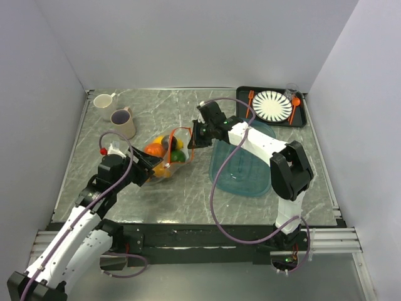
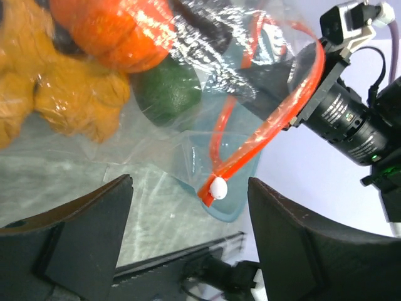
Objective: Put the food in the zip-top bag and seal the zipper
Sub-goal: Adjust the zipper food storage bag at the center of the board.
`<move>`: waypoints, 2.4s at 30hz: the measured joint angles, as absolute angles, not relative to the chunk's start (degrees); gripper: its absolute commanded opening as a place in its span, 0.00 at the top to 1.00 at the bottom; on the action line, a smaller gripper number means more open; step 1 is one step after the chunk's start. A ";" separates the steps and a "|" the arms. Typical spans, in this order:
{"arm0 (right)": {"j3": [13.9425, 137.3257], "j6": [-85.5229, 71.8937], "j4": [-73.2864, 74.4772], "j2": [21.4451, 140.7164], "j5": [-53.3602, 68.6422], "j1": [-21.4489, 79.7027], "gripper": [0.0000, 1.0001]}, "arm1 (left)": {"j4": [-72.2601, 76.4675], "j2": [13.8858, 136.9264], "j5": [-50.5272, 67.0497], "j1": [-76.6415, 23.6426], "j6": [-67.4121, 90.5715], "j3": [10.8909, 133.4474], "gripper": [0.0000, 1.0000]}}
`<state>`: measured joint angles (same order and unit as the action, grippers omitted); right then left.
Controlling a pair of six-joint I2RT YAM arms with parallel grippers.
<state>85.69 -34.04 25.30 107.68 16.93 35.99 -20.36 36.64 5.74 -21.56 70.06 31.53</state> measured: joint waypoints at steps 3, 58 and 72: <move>85.69 -34.04 25.30 107.48 16.91 35.97 1.00 | -16.71 36.47 6.52 -21.56 73.45 28.58 0.27; 86.15 -33.50 28.29 106.72 16.75 35.94 1.00 | 20.86 40.97 10.76 -21.56 94.39 9.30 0.41; 86.15 -33.17 28.29 106.72 17.43 35.94 1.00 | 25.54 44.88 10.85 -21.56 95.72 9.30 0.84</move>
<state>86.15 -33.17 28.29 106.72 17.43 35.94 25.54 44.88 10.85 -21.56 95.72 9.30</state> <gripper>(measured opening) 0.010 0.246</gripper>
